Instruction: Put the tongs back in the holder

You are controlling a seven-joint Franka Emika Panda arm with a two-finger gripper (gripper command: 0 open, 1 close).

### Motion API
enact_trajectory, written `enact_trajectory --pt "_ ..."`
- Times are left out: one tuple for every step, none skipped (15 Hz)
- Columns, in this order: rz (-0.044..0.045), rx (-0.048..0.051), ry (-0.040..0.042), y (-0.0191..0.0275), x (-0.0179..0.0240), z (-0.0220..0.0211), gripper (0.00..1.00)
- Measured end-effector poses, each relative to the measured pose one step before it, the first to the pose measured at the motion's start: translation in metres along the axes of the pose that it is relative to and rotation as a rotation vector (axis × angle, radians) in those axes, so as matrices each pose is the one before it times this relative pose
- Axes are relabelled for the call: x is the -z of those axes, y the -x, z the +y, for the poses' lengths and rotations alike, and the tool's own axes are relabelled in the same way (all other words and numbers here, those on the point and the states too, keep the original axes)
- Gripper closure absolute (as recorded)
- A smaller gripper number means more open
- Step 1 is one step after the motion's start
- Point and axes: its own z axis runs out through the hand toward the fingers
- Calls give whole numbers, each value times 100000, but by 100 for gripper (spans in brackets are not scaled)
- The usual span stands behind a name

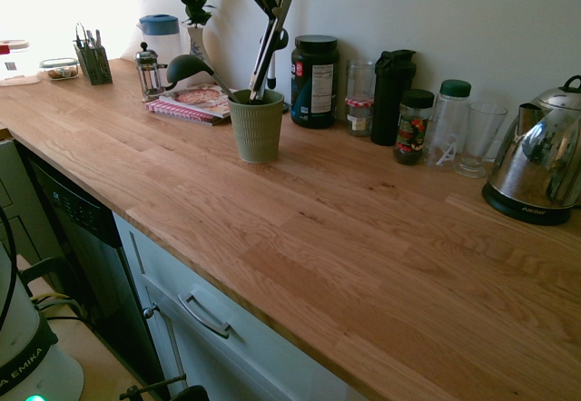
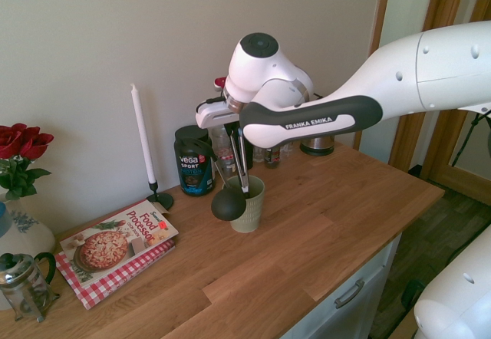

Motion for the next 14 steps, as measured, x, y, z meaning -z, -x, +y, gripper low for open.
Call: enact_trajectory --pt "63 145 866 126 -1029 150 100" --pt "-116 245 843 84 -875 141 0" --pt "-307 649 935 169 -740 119 0" --pt "-457 418 756 157 -540 83 0" --pt "-351 366 541 125 -417 59 0" --pt "-231 315 343 101 -314 36 0" --pt "-169 222 113 117 -163 -10 0" --pt "-250 186 62 167 -108 -40 0" --pt "-268 192 17 181 -59 -42 0" --pt "-213 69 -68 178 3 -45 0" --pt "-169 -36 46 105 -37 20 0" --pt "-120 17 40 79 -23 15 0" --pt "-86 7 82 37 -44 43 0" --pt "-132 -308 -321 -8 144 -25 0"
